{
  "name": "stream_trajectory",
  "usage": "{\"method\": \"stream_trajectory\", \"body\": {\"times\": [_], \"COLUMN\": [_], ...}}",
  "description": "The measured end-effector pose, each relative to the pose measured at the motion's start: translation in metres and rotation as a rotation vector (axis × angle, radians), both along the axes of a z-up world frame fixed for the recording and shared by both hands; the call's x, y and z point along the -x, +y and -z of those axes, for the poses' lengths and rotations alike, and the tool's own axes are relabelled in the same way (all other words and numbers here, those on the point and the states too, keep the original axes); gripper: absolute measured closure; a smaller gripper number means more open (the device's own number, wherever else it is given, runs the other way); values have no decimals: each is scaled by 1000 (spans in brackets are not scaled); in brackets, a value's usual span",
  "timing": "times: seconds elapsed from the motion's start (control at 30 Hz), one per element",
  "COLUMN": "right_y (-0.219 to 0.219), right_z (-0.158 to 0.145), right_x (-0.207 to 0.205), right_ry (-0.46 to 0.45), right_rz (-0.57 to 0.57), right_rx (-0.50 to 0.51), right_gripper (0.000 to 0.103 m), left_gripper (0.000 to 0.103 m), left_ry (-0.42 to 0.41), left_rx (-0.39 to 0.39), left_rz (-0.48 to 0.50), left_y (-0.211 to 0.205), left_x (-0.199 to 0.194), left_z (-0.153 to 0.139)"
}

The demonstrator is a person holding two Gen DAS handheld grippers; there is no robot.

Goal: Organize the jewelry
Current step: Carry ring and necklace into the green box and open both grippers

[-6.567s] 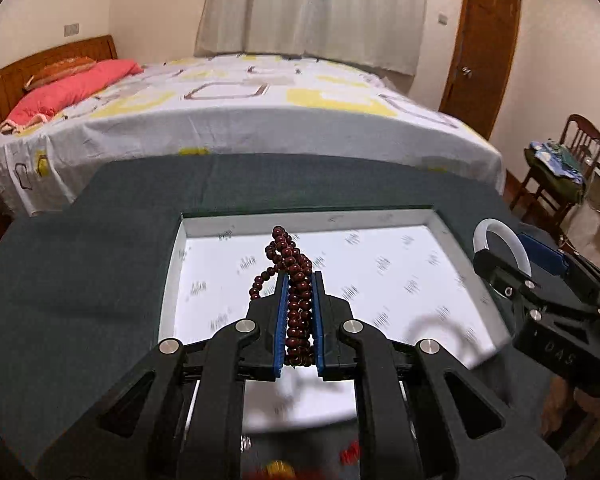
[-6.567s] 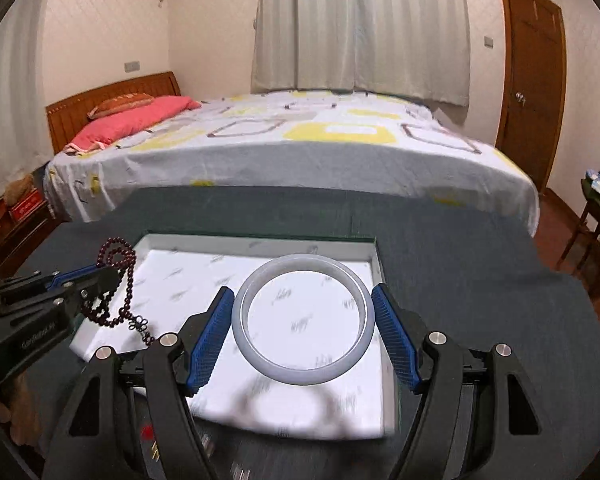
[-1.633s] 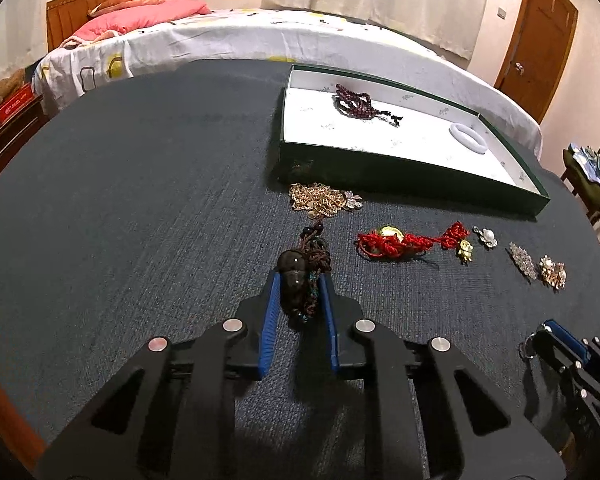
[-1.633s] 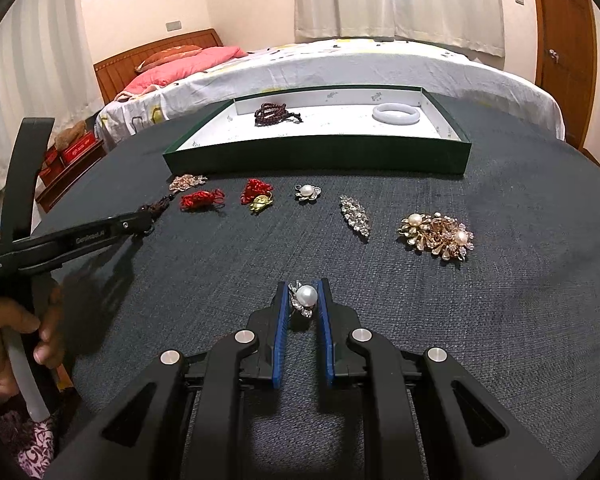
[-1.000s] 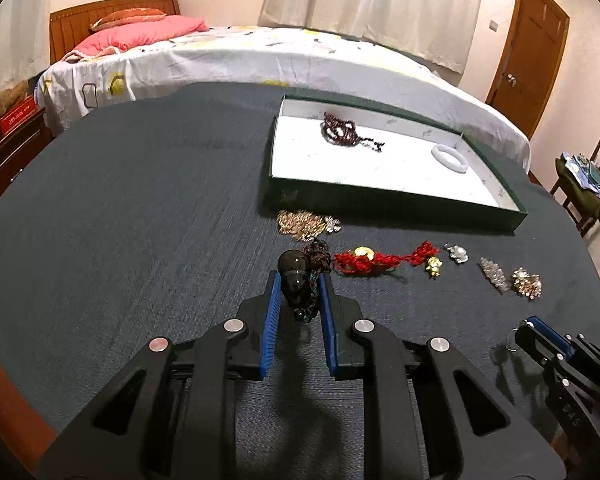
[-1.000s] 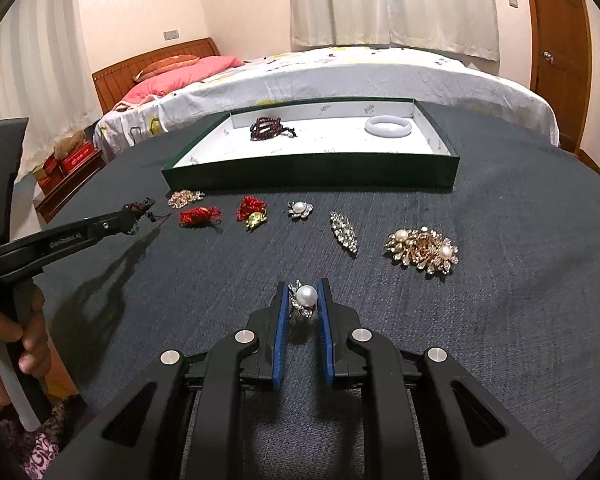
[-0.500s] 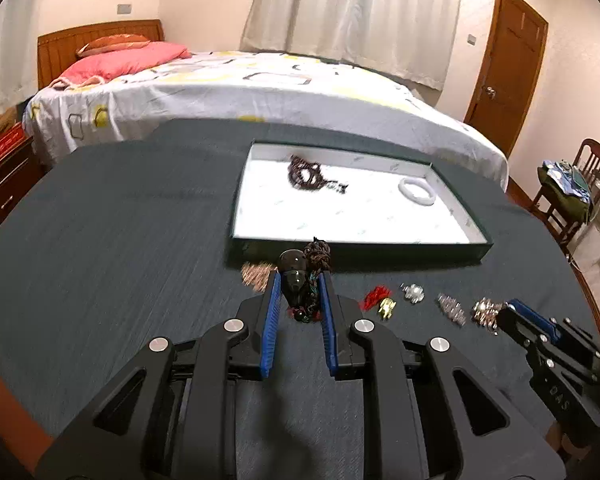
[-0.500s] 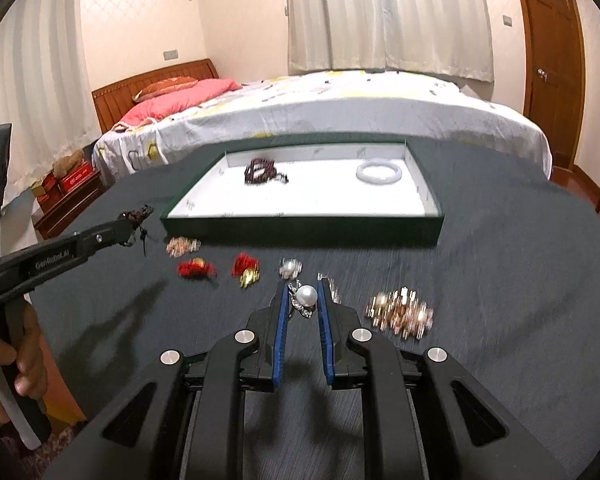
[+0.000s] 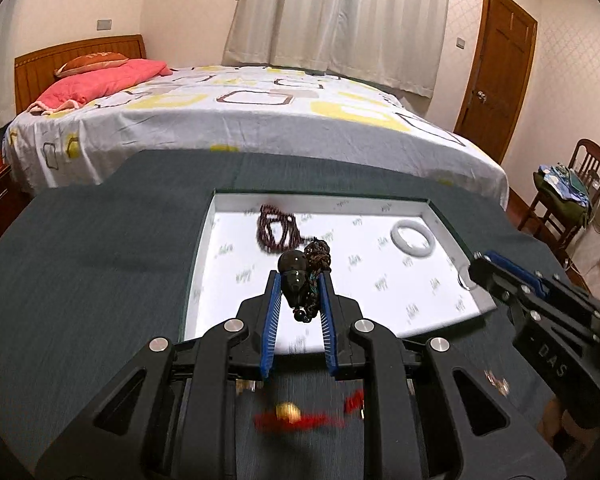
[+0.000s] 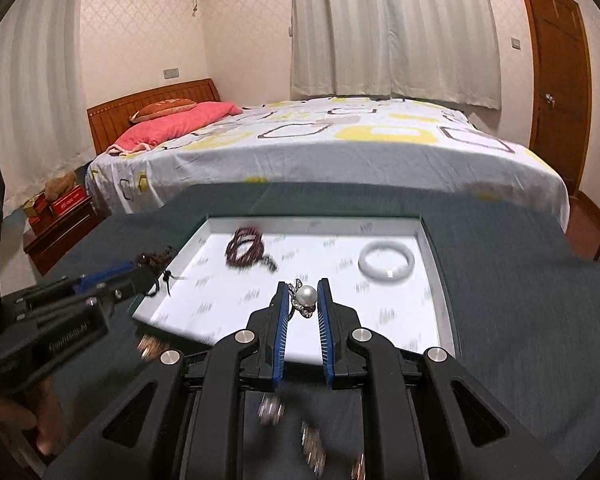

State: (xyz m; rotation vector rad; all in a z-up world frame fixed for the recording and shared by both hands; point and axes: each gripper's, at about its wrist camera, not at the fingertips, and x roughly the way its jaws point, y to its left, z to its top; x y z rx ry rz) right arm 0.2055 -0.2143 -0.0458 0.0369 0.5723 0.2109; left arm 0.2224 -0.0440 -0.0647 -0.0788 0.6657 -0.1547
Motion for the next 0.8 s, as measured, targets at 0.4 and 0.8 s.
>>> {"method": "stream_trajectory", "body": {"times": [0.4,0.8], "right_y": [17,24], "right_z": [20,49], "right_x": [-102,-142], "right_ry": [72,235], "right_rz": [-13,4], "right_rx": [31,75], "right_gripper": [88,88], "left_gripper": [84,84], "left_ry": [71,155], "left_rx": [-21,-57], "left_rz": [-24,-31], "left_y": [-2,2], "left_x": [-94,-121], "left_z": [28,51]}}
